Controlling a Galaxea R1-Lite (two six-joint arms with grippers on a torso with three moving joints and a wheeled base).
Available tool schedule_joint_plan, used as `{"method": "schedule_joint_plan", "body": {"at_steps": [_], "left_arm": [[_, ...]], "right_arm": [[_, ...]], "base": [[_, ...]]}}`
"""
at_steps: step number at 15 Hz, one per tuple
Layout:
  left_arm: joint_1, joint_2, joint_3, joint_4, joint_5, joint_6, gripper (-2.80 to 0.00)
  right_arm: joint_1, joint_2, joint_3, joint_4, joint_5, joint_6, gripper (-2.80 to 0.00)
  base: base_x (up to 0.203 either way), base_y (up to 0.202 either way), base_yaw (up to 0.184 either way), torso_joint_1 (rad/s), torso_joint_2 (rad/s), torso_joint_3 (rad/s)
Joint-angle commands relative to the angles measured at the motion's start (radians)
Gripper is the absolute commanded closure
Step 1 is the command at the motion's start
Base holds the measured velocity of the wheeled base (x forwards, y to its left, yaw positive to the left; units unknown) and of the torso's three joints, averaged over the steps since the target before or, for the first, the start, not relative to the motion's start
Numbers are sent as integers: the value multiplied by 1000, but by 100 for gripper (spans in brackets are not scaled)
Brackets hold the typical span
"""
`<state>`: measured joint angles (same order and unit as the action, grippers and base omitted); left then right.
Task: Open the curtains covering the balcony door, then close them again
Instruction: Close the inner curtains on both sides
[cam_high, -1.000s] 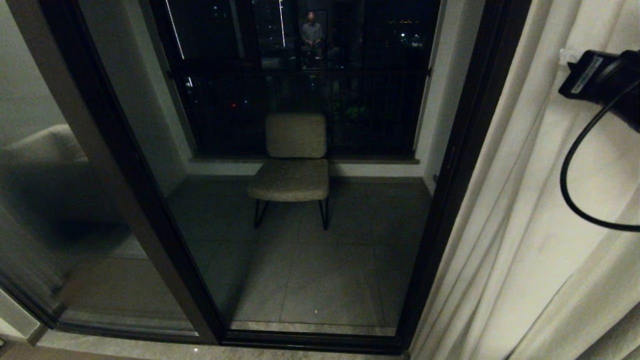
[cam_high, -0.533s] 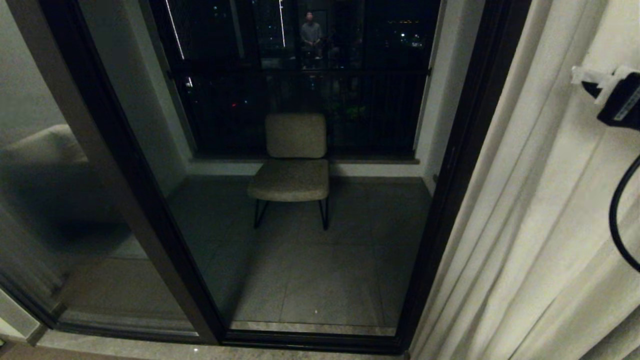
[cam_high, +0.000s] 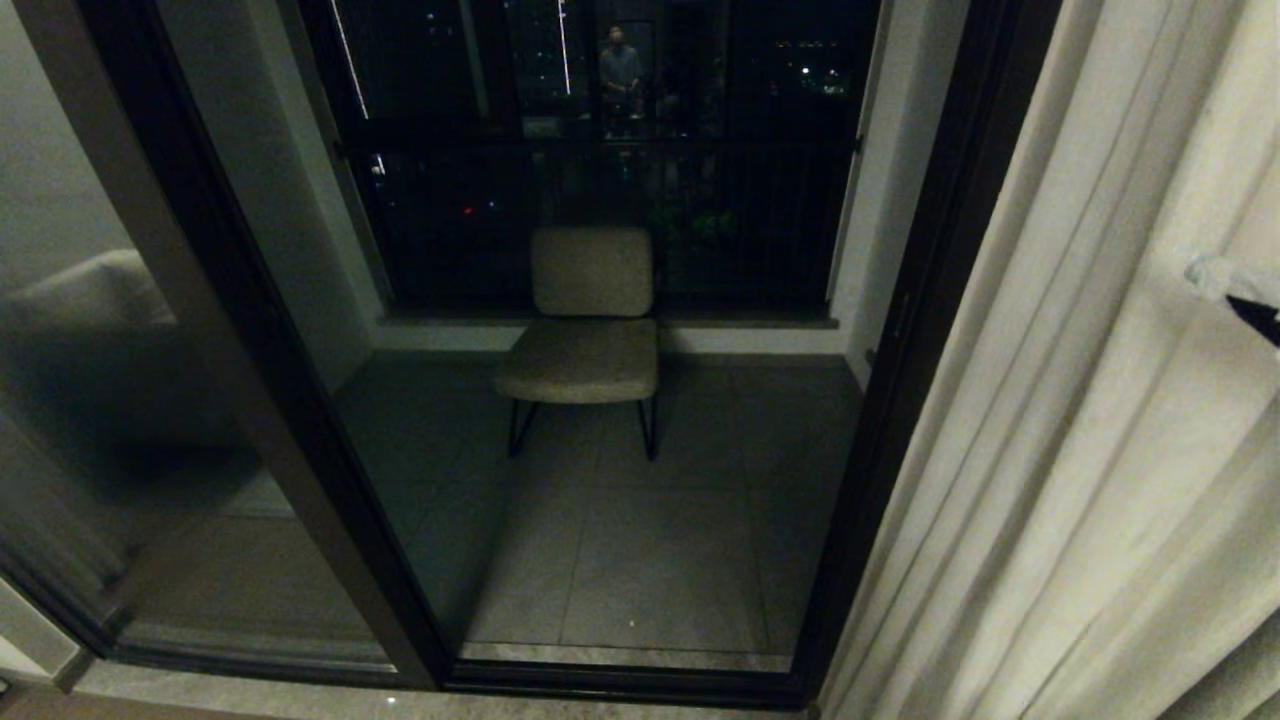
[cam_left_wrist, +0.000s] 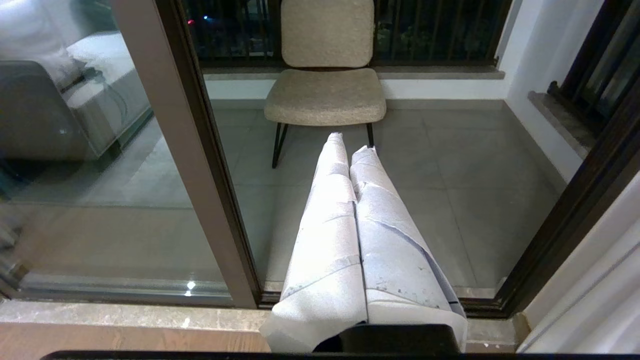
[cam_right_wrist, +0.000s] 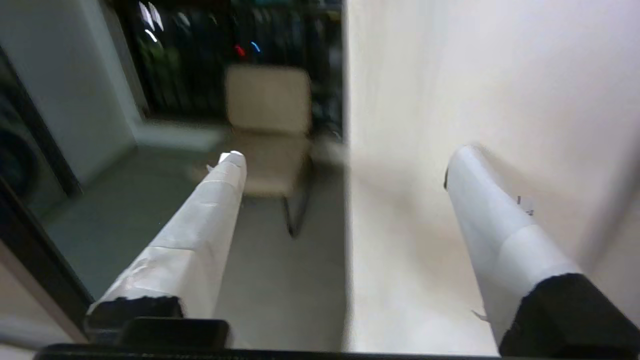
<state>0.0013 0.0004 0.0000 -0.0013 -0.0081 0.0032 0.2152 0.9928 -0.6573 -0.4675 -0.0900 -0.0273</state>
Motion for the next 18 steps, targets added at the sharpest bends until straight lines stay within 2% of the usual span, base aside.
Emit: {"method": "schedule_joint_plan", "body": {"at_steps": [1,4,6,13,18], "left_arm": [[0,0,0,0,0,0,0],[0,0,0,0,-1,0,0],[0,0,0,0,0,0,0],[0,0,0,0,0,0,0],[0,0,0,0,-1,0,0]], "right_arm": [[-46,-72,33,19,-28,-37,-280],[-116,-39,14,9,-47,-79,-280],[-139,8,-45,5,-46,-88,-280],[-123,291,-315,-31,-35,-39,-280],[-121,488,-473,-59,-40,-44,-280]], "base": [[0,0,0,0,0,0],[0,0,0,0,0,0],[0,0,0,0,0,0],[0,0,0,0,0,0],[0,0,0,0,0,0]]}}
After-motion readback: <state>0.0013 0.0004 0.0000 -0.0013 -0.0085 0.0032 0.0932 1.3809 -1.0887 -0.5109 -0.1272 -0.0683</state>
